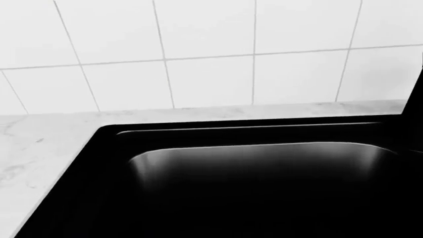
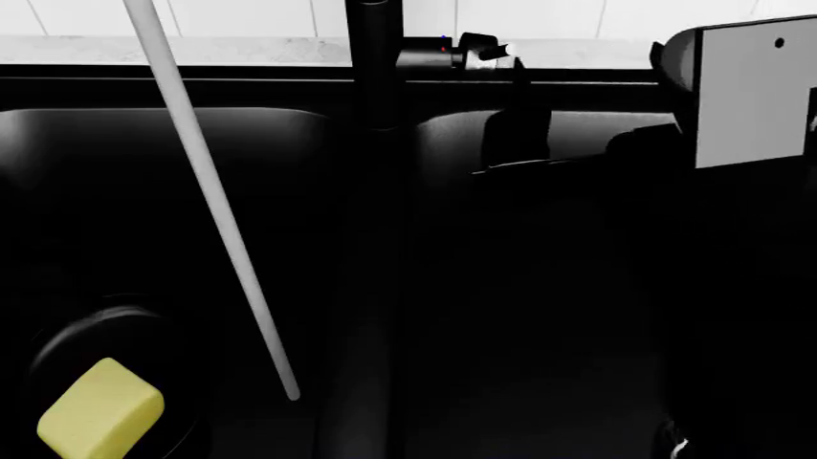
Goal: Pick the pan and sponge and place them into the sink. Then turn on the water.
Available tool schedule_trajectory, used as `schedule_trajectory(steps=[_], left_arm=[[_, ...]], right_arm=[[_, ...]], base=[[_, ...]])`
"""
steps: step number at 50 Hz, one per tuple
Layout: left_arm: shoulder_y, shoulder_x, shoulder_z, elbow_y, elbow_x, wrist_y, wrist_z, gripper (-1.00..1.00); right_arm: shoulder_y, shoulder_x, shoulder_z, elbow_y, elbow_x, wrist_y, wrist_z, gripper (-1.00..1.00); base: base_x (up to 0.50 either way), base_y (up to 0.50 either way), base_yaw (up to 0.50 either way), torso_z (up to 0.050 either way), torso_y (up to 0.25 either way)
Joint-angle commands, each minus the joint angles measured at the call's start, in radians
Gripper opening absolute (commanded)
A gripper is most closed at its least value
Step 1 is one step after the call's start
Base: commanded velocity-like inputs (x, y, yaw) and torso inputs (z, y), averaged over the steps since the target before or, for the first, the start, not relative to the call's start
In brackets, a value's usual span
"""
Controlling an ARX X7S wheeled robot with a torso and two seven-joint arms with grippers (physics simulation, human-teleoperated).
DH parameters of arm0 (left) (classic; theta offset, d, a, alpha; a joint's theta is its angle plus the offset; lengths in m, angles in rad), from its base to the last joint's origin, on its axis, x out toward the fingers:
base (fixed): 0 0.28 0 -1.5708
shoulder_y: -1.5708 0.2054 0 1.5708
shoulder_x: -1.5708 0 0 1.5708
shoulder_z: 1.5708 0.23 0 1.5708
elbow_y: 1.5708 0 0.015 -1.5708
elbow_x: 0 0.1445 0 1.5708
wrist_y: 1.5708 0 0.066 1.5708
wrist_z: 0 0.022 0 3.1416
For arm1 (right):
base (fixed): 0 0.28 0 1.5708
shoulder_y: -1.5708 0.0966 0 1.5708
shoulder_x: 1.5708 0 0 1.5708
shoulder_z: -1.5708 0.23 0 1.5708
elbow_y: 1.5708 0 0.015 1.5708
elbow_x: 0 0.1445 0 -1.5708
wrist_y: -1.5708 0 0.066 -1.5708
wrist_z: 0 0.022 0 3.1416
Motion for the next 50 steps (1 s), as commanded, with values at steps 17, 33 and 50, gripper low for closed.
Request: schedule_trajectory(steps=[17,33,50], left_arm=[[-0.143,-0.122,-0.063,0.024,-0.185,-0.148,-0.005,1.0],[-0.17,-0.196,-0.097,0.022,-0.226,-0.17,0.003,1.0],[-0.131,-0.308,-0.121,0.072,-0.264,-0.148,-0.005,1.0]], right_arm=[[0.161,0.216,0.174,-0.138,0.338,0.323,0.155,1.0],[0.17,0.308,0.195,-0.124,0.432,0.313,0.233,1.0],[0.141,0.479,0.293,-0.097,0.93,0.322,0.604,1.0]], base=[[0.0,0.0,0.0,0.0,0.0],[0.0,0.0,0.0,0.0,0.0],[0.0,0.0,0.0,0.0,0.0]])
